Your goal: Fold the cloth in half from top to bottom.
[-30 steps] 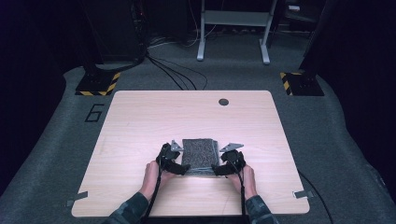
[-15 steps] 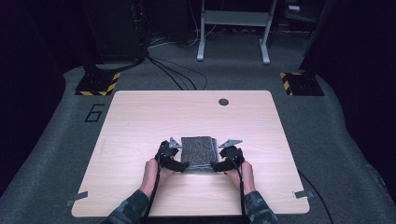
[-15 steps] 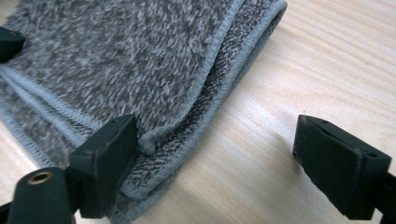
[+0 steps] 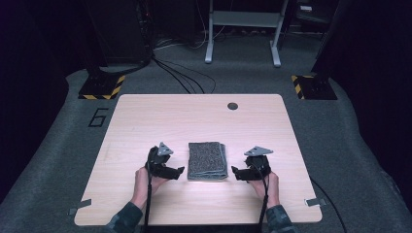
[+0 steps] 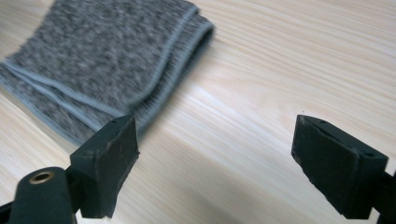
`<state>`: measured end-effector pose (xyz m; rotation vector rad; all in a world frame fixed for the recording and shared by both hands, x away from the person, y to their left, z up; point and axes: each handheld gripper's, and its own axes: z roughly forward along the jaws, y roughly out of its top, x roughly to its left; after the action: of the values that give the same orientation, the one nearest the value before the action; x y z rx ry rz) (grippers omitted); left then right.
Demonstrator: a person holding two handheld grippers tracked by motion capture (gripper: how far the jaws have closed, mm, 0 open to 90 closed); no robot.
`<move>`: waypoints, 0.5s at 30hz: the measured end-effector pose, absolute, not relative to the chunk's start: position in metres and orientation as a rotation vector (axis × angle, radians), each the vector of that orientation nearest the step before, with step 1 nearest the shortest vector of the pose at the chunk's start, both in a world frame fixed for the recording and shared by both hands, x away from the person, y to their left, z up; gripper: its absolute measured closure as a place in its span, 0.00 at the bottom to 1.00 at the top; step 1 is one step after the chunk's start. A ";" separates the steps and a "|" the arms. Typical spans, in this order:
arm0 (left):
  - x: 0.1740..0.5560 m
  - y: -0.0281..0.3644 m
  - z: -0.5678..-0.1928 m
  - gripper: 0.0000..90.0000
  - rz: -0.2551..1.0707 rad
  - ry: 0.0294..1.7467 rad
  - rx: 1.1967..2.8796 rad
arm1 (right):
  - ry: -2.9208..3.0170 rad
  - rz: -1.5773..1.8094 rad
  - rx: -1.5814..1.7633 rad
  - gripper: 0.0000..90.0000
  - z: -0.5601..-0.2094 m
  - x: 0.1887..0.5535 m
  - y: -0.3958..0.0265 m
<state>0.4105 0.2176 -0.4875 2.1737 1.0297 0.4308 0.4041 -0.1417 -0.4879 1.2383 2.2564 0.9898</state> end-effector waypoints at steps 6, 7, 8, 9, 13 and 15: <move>0.393 0.248 -0.490 0.13 0.490 1.088 2.164 | 2.183 0.931 1.313 0.16 -0.495 0.389 -0.181; 0.390 0.254 -0.492 0.13 0.506 1.101 2.160 | 2.165 0.926 1.329 0.16 -0.496 0.386 -0.188; 0.388 0.261 -0.494 0.13 0.517 1.117 2.162 | 2.151 0.924 1.348 0.16 -0.498 0.384 -0.195; 0.386 0.267 -0.498 0.12 0.518 1.136 2.156 | 2.135 0.912 1.363 0.16 -0.501 0.382 -0.202; 0.380 0.292 -0.511 0.11 0.535 1.236 2.136 | 2.082 0.863 1.427 0.16 -0.512 0.374 -0.229; 0.377 0.300 -0.517 0.10 0.536 1.278 2.095 | 2.058 0.859 1.448 0.16 -0.515 0.370 -0.239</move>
<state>0.3775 0.2998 -0.5165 2.0952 1.2782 0.5364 0.3703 -0.2392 -0.5154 1.4484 2.0575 0.8587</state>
